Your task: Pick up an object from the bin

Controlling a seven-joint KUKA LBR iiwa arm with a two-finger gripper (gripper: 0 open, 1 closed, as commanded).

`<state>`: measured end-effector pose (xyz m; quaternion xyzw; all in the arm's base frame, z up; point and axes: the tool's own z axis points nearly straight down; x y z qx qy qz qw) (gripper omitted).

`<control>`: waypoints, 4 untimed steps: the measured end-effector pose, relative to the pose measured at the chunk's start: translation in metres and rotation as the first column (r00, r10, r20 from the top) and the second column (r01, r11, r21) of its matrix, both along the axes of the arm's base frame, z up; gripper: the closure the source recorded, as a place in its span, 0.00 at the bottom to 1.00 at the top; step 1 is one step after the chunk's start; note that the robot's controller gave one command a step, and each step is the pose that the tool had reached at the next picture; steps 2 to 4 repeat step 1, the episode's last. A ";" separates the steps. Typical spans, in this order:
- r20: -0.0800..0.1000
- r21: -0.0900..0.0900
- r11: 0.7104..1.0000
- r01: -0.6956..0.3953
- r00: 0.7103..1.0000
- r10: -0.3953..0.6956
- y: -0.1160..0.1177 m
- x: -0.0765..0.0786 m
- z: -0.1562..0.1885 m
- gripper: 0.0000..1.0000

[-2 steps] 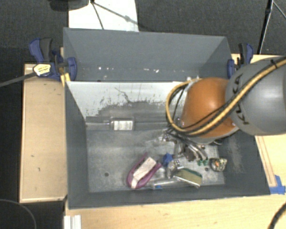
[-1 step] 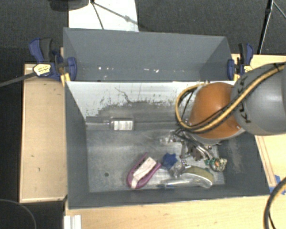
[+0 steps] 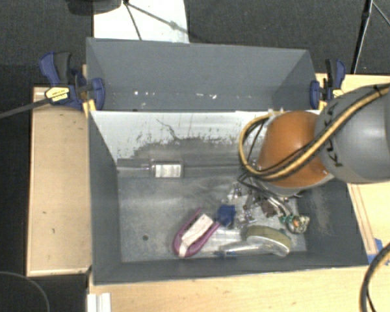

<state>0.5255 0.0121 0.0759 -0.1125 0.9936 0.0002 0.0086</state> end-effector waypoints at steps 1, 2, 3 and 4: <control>-0.007 0.000 1.000 -0.009 1.000 0.009 0.043 -0.014 0.136 1.00; -0.007 0.000 1.000 -0.009 1.000 0.009 0.043 -0.014 0.136 1.00; -0.007 0.000 1.000 -0.009 1.000 0.009 0.043 -0.014 0.136 1.00; -0.007 0.000 1.000 -0.009 1.000 0.009 0.043 -0.014 0.136 1.00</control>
Offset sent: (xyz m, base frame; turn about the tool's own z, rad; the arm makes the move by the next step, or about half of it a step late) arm -0.0154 0.0413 0.1310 -0.0054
